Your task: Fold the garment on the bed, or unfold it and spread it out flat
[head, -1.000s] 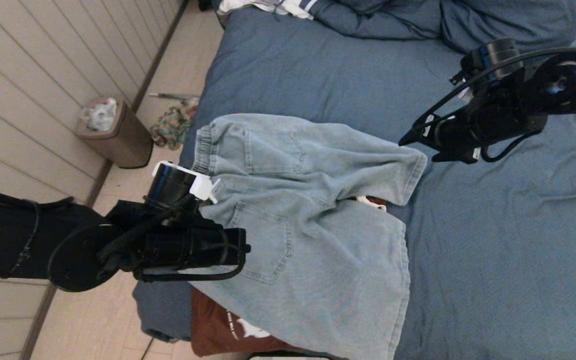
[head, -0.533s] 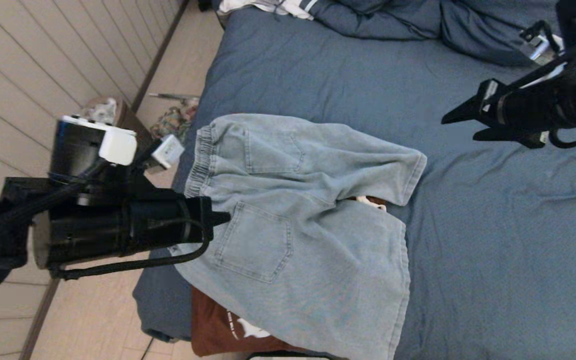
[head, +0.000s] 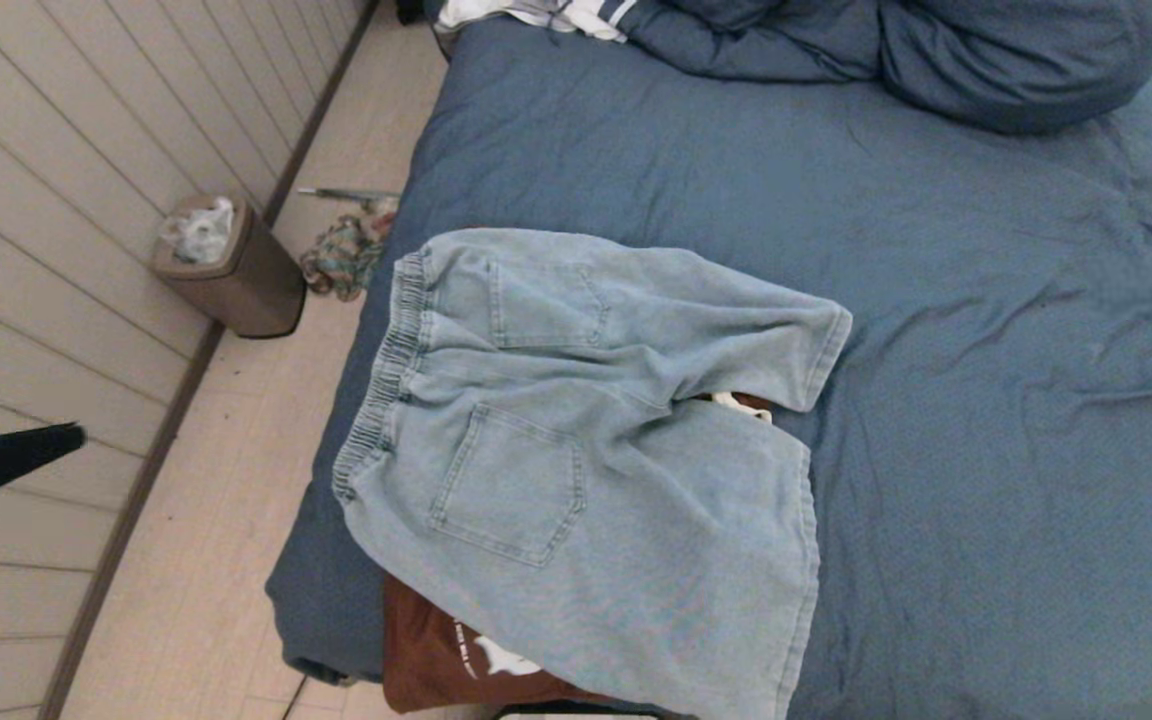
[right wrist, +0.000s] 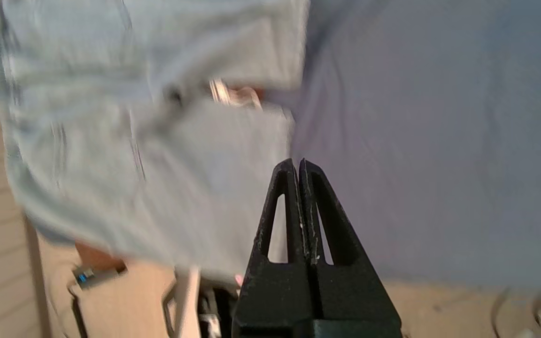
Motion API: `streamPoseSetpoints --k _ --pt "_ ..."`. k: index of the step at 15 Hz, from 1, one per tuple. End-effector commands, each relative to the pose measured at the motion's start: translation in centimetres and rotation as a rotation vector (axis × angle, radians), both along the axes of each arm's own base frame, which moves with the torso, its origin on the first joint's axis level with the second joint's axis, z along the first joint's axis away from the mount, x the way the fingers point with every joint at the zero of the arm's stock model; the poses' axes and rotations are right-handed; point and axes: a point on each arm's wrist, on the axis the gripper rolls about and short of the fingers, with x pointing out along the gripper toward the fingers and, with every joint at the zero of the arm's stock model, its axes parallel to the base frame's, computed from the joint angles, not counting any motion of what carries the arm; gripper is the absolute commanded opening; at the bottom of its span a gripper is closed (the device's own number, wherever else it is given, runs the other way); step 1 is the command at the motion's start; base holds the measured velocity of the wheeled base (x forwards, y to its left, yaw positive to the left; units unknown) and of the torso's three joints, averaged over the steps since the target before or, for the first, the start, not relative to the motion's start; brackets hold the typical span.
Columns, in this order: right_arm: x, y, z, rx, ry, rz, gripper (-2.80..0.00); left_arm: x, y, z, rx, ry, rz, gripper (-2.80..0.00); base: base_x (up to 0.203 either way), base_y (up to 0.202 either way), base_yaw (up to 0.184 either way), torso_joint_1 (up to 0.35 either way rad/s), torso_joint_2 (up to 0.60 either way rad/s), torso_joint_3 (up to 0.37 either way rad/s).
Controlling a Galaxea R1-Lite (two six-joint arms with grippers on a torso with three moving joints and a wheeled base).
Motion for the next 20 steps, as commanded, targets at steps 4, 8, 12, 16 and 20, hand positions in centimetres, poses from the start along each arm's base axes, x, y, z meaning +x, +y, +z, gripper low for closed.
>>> streamPoseSetpoints --k 4,8,12,16,20 --pt "-11.2 -1.9 -8.8 -0.032 -0.058 -0.070 -2.80 -9.1 0.4 -5.5 0.010 0.031 -0.020 -2.80 0.000 0.000 0.000 0.000 0.00 0.000" --pt "-13.7 -2.3 -15.4 -0.055 -0.029 -0.146 -2.80 -8.9 0.1 -10.5 -0.050 0.175 -0.182 -2.80 0.000 0.000 0.000 0.000 0.00 0.000" --pt "-14.8 -1.7 -19.6 -0.081 -0.051 -0.265 -2.80 -8.1 0.0 -13.8 -0.037 0.160 -0.240 -2.80 0.000 0.000 0.000 0.000 0.00 0.000" --pt "-14.6 -1.7 -23.2 -0.167 -0.156 -0.238 -2.80 -9.6 0.0 -15.8 0.020 0.076 -0.257 -2.80 0.000 0.000 0.000 0.000 0.00 0.000" --pt "-12.9 -1.7 -24.8 -0.222 -0.228 -0.220 -2.80 -11.8 0.3 -16.6 0.095 -0.118 -0.106 -2.80 0.000 0.000 0.000 0.000 0.00 0.000"
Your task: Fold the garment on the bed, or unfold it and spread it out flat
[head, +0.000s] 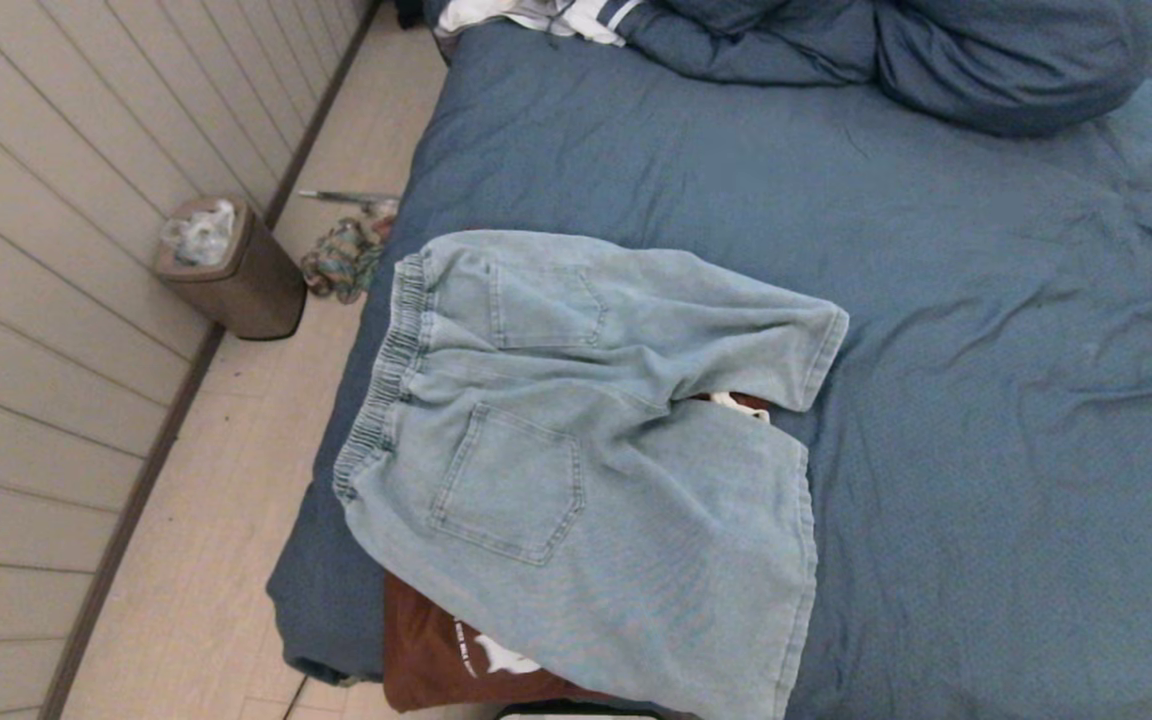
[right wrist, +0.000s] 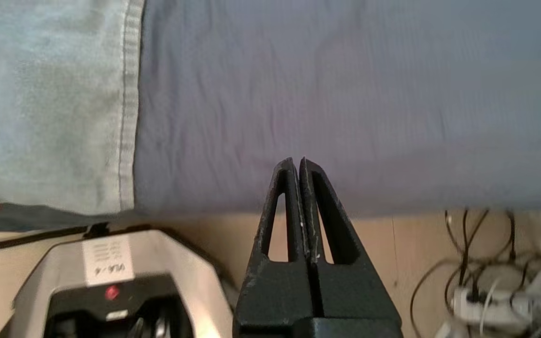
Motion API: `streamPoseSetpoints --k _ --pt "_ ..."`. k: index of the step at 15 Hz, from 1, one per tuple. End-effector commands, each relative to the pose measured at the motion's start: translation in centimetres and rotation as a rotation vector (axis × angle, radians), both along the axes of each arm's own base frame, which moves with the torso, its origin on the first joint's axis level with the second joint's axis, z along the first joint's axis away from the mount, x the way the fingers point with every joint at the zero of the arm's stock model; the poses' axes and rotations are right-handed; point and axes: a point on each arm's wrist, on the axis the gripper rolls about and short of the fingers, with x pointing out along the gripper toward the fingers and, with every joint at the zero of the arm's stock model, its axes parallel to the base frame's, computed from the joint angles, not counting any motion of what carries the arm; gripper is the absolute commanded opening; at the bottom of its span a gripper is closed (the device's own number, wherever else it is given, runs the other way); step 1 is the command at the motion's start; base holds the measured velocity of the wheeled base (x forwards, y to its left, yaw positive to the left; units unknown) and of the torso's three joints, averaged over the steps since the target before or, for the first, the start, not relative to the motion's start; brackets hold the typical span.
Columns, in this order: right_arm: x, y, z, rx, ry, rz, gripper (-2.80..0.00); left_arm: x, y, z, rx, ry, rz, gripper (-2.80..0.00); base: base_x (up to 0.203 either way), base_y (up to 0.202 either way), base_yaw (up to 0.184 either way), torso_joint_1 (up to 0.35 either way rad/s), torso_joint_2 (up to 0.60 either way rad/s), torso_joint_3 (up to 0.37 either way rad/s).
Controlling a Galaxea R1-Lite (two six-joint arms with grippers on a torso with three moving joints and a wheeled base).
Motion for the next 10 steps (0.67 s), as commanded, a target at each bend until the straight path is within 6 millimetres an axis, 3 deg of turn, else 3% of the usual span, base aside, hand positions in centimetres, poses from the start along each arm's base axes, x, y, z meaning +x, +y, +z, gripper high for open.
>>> streamPoseSetpoints --k 1,6,10 --pt "0.5 0.0 -0.9 -0.029 -0.034 0.007 -2.80 -1.8 0.2 -0.5 0.031 -0.186 0.087 -2.80 0.000 0.000 0.000 0.000 0.00 0.000" --pt "1.4 0.3 -1.4 -0.139 -0.104 0.140 -2.80 -2.7 0.4 -0.8 0.162 -0.298 0.146 -2.80 0.000 0.000 0.000 0.000 0.00 0.000" --pt "1.5 0.2 -1.4 -0.101 -0.121 0.118 -2.80 -1.7 0.7 -1.8 0.197 -0.379 0.257 -2.80 0.000 0.000 0.000 0.000 0.00 0.000"
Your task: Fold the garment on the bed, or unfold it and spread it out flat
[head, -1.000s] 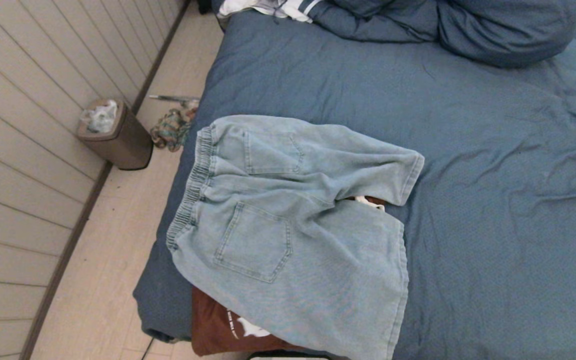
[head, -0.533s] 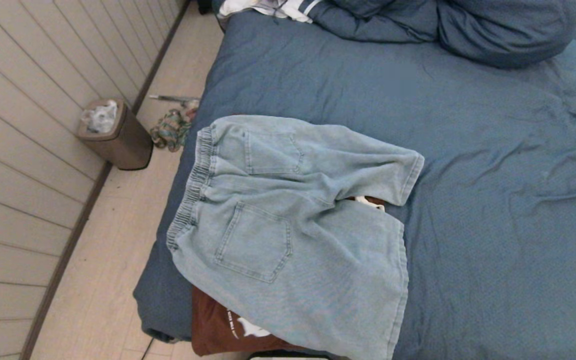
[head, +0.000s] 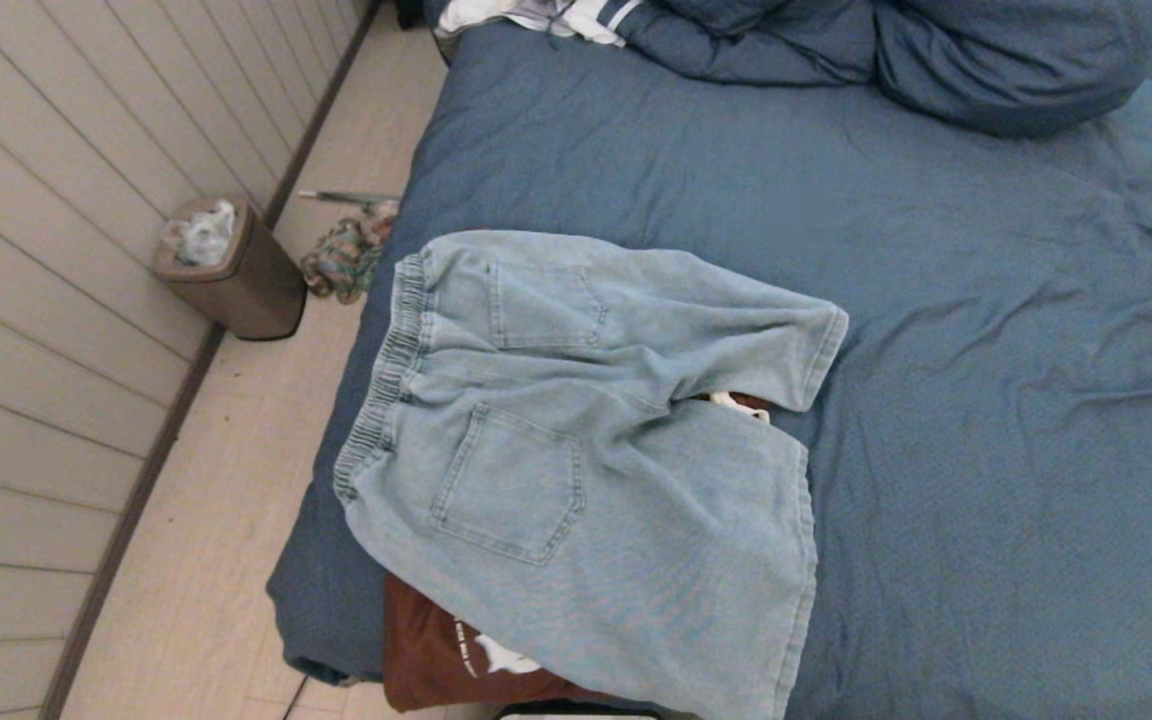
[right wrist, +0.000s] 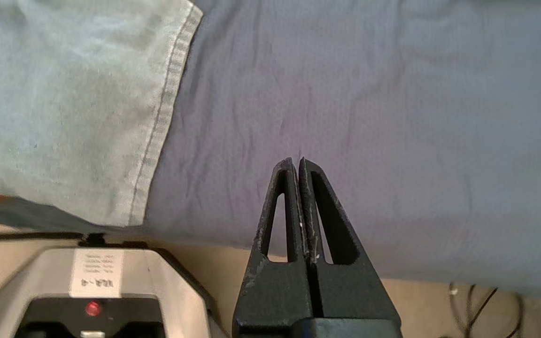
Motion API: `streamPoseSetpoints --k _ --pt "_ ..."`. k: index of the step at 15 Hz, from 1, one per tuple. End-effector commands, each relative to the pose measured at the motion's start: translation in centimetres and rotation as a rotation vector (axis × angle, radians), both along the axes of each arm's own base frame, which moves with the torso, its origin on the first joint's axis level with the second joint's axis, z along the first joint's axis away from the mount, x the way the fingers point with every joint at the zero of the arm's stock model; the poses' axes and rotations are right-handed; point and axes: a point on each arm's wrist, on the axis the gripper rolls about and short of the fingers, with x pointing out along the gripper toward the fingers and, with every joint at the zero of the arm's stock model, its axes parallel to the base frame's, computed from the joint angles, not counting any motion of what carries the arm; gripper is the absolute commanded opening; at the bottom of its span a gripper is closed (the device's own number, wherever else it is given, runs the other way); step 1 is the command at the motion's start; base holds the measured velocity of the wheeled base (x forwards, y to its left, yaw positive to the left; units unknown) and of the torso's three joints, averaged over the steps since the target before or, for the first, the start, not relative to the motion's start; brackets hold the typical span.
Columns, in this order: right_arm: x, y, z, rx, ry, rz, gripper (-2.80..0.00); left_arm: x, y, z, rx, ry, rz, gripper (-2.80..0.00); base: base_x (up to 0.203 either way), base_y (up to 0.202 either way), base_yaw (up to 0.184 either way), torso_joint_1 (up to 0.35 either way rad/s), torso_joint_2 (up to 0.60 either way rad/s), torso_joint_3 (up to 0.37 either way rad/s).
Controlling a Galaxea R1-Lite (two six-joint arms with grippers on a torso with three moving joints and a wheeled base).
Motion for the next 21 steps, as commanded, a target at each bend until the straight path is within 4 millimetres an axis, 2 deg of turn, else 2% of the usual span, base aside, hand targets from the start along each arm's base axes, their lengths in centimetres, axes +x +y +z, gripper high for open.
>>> streamPoseSetpoints --k 1,3,6,11,13,21 --pt "0.0 0.0 -0.1 0.023 -0.003 -0.015 -2.80 0.4 0.0 -0.3 -0.028 -0.059 0.020 -2.80 0.000 0.000 0.000 0.000 0.00 0.000" --pt "0.0 -0.1 0.0 0.098 -0.016 -0.058 -2.80 0.3 0.1 -1.0 -0.046 0.026 0.023 -2.80 0.000 0.000 0.000 0.000 0.00 0.000" --pt "0.0 -0.2 -0.1 0.174 -0.014 -0.074 -2.80 0.4 0.1 -0.8 -0.084 -0.003 0.023 -2.80 0.000 0.000 0.000 0.000 0.00 0.000" --pt "0.3 0.1 -0.8 0.027 0.003 0.032 -2.80 0.4 0.1 -0.8 -0.108 -0.010 0.038 -2.80 0.000 0.000 0.000 0.000 0.00 0.000" --pt "0.7 0.1 -1.0 0.026 -0.061 0.031 -2.80 0.4 0.1 -0.8 -0.108 -0.009 0.040 -2.80 0.000 0.000 0.000 0.000 0.00 0.000" --pt "0.7 0.1 -1.1 0.029 -0.042 0.032 -2.80 0.4 0.1 -0.7 -0.131 -0.015 0.038 -2.80 0.000 0.000 0.000 0.000 0.00 0.000"
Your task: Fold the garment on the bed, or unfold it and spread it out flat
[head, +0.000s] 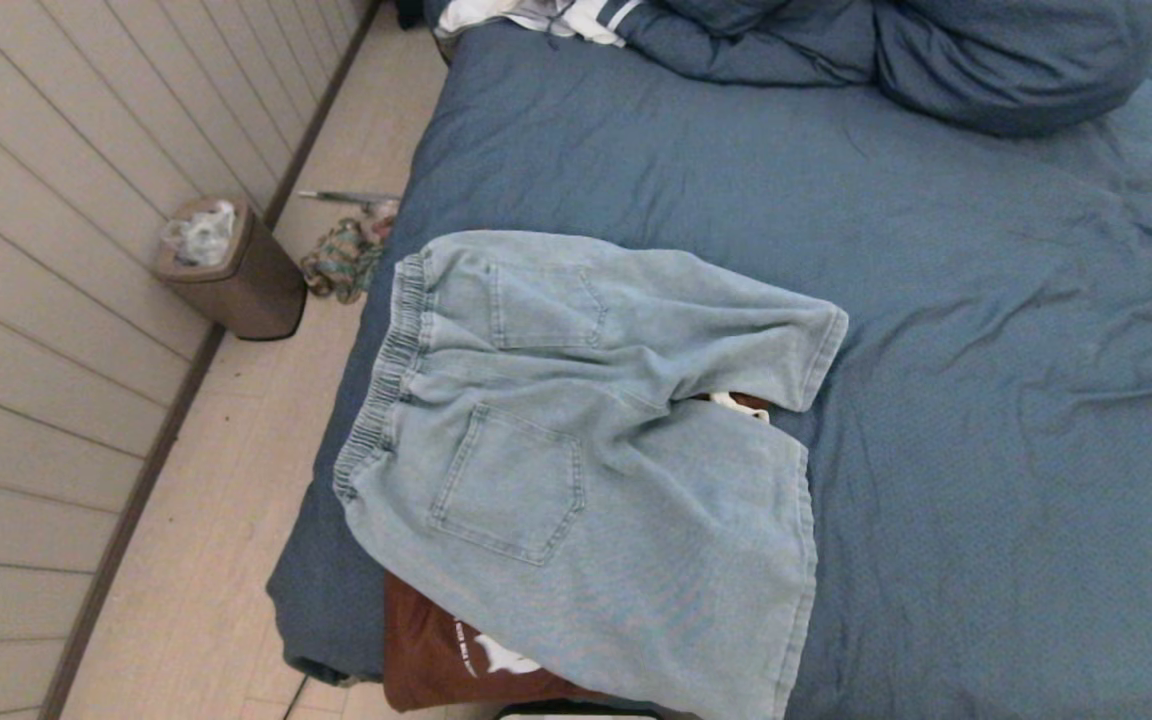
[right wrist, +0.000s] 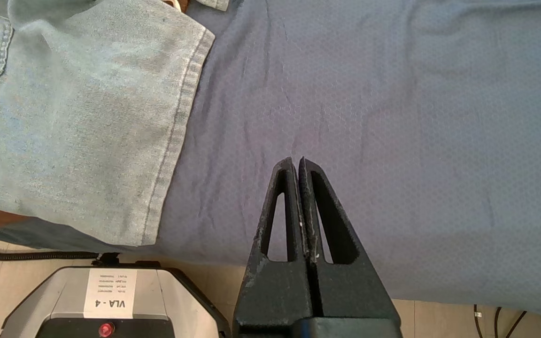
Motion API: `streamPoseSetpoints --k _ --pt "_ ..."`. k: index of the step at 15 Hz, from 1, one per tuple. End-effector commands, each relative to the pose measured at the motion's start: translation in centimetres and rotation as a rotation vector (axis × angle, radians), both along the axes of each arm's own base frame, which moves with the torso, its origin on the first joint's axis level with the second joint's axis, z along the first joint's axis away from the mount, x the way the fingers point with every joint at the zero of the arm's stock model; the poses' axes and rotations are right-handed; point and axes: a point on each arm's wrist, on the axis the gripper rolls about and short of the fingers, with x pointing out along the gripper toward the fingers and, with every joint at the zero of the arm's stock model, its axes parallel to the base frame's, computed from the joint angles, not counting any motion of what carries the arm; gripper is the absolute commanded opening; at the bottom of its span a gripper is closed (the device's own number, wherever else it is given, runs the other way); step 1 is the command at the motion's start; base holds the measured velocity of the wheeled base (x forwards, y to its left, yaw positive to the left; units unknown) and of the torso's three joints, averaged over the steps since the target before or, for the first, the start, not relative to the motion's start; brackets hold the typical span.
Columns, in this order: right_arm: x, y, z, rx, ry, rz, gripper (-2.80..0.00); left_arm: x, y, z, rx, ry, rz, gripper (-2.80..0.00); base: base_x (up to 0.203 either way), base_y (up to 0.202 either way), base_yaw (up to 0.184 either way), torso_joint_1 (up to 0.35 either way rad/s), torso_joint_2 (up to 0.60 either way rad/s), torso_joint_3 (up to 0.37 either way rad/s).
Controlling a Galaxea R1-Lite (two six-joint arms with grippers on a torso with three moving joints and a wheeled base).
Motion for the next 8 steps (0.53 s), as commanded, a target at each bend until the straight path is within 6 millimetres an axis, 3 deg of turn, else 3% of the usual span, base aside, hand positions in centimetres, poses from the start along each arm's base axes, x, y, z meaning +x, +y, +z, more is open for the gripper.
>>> streamPoseSetpoints --k 1,8 --pt "-0.03 0.00 -0.07 0.000 -0.003 0.001 -2.80 0.02 0.00 0.01 -0.005 0.003 -0.001 -2.80 0.000 0.000 0.000 0.000 0.00 0.000" --pt "-0.04 0.00 -0.08 0.008 -0.003 -0.001 -2.80 0.01 0.00 0.03 -0.003 -0.001 0.000 -2.80 0.000 0.000 0.000 0.000 0.00 0.000"
